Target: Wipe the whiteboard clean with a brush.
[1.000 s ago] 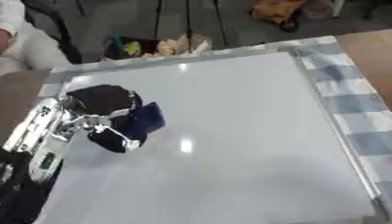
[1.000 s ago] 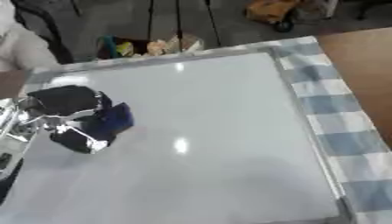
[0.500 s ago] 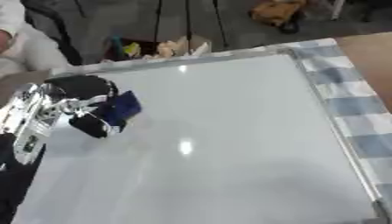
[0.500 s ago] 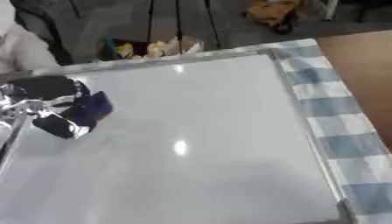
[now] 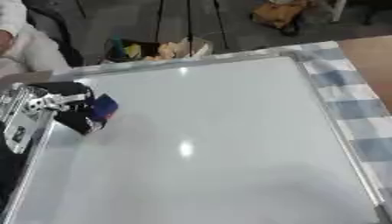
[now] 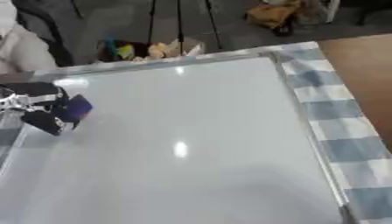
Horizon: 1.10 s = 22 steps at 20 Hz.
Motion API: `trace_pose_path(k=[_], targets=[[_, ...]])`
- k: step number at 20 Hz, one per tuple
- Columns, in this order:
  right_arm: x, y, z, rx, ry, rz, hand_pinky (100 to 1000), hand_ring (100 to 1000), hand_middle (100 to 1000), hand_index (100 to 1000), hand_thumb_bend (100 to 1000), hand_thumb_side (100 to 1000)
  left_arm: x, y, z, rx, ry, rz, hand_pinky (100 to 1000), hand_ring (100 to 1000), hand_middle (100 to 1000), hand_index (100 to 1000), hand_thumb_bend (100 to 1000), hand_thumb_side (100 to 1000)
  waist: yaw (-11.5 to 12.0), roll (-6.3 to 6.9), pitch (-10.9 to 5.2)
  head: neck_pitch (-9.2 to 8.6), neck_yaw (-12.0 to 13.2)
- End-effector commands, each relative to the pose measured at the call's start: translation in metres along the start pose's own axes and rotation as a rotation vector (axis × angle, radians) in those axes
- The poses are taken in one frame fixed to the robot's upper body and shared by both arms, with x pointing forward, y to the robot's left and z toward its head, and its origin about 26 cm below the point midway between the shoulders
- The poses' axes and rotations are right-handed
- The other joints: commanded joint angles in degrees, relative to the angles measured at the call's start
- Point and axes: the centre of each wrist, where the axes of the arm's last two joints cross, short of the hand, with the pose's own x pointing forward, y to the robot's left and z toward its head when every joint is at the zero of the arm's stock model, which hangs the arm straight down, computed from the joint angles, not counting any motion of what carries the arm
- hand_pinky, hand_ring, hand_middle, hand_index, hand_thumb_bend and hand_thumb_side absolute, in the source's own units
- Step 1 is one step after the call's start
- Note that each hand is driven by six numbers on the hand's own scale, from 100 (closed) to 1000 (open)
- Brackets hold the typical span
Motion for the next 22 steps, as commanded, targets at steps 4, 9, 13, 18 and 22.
trace_pose_path(k=[4, 9, 13, 18, 22], targets=[[0.002, 0.0, -0.006, 0.016, -0.026, 0.004, 827, 842, 603, 909, 100, 955, -0.034, 0.011, 0.014, 0.041, 0.151, 0.063, 637, 550, 428, 320, 100, 544, -0.1, -0.51, -0.88, -0.84, 0.7], [0.002, 0.001, -0.006, 0.016, -0.027, 0.004, 827, 842, 603, 909, 100, 955, -0.045, 0.01, 0.016, 0.064, 0.219, 0.098, 649, 572, 407, 313, 100, 539, -0.1, -0.57, -0.87, -0.92, 1.0], [0.002, 0.001, -0.006, 0.018, -0.027, 0.004, 827, 842, 603, 909, 100, 955, -0.052, 0.01, 0.018, 0.075, 0.25, 0.116, 651, 585, 395, 311, 100, 533, 0.0, -0.62, -0.84, -0.99, 1.0], [0.002, 0.001, -0.006, 0.018, -0.026, 0.004, 828, 842, 602, 909, 100, 955, -0.056, 0.011, 0.02, 0.093, 0.267, 0.134, 654, 626, 387, 311, 100, 538, 0.1, -0.59, -0.85, -1.01, 1.0], [0.002, 0.001, -0.006, 0.018, -0.025, 0.003, 828, 842, 602, 909, 100, 955, -0.055, 0.011, 0.019, 0.098, 0.261, 0.141, 657, 649, 385, 309, 100, 537, 0.0, -0.62, -0.84, -1.14, 1.1]])
